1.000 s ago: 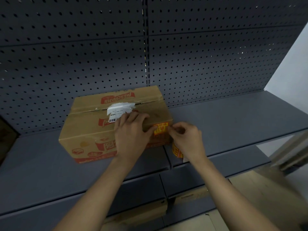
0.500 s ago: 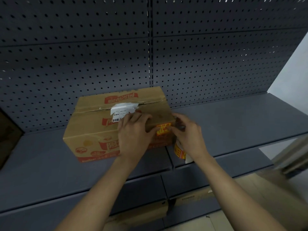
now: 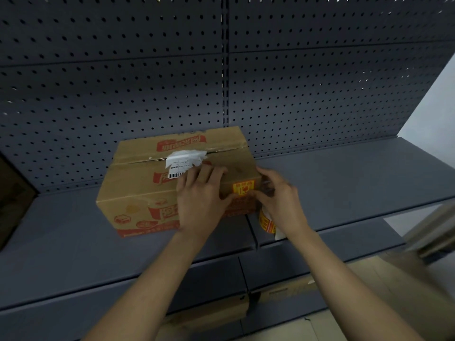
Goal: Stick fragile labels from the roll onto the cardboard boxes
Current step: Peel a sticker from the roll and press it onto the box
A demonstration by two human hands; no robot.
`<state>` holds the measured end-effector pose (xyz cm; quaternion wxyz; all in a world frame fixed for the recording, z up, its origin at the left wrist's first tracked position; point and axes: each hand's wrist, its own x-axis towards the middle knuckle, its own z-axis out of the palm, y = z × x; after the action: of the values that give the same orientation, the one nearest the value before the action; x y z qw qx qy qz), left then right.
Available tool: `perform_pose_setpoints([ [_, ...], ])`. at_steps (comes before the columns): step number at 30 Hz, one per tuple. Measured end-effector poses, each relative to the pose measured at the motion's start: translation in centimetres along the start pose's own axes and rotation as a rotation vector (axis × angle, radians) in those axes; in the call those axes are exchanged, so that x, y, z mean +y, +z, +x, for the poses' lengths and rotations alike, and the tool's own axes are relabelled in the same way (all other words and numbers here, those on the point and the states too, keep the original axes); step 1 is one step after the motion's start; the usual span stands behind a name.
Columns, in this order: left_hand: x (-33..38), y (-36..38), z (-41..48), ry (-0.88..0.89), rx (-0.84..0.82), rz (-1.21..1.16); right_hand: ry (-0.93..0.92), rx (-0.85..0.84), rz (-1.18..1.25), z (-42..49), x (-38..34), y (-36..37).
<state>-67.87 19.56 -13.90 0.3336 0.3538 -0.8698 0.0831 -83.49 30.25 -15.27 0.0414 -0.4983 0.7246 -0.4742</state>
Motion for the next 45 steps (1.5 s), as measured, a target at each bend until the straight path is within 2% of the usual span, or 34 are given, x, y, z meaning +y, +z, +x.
perform_pose_setpoints([
  [6, -0.1, 0.2, -0.1, 0.032, 0.027, 0.029, -0.008, 0.008, -0.021, 0.0, 0.2, 0.1],
  [19, -0.3, -0.3, -0.4, 0.051, -0.044, 0.005, 0.005, -0.03, 0.063, -0.2, -0.6, -0.4],
  [22, -0.6, -0.8, -0.5, 0.078, -0.043, -0.088, 0.038, -0.042, 0.089, -0.4, -0.7, -1.0],
  [27, -0.6, -2.5, -1.7, 0.156, 0.089, -0.284, 0.151, 0.081, 0.04, -2.3, 0.5, -3.8],
  [30, 0.4, -2.7, -2.7, 0.156, 0.058, -0.369, 0.204, 0.084, -0.006, -3.6, 2.0, -5.4],
  [35, 0.0, -3.7, -3.2, 0.042, 0.108, -0.335, 0.279, -0.007, 0.097, -3.5, 1.8, -5.4],
  [41, -4.5, -6.6, -3.9, -0.332, 0.055, -0.14, 0.29, -0.158, 0.277, 0.9, -2.1, -2.8],
  [45, -6.4, -6.6, -3.6, -0.335, -0.081, 0.016, 0.294, -0.224, 0.246, 2.6, -3.7, -1.4],
])
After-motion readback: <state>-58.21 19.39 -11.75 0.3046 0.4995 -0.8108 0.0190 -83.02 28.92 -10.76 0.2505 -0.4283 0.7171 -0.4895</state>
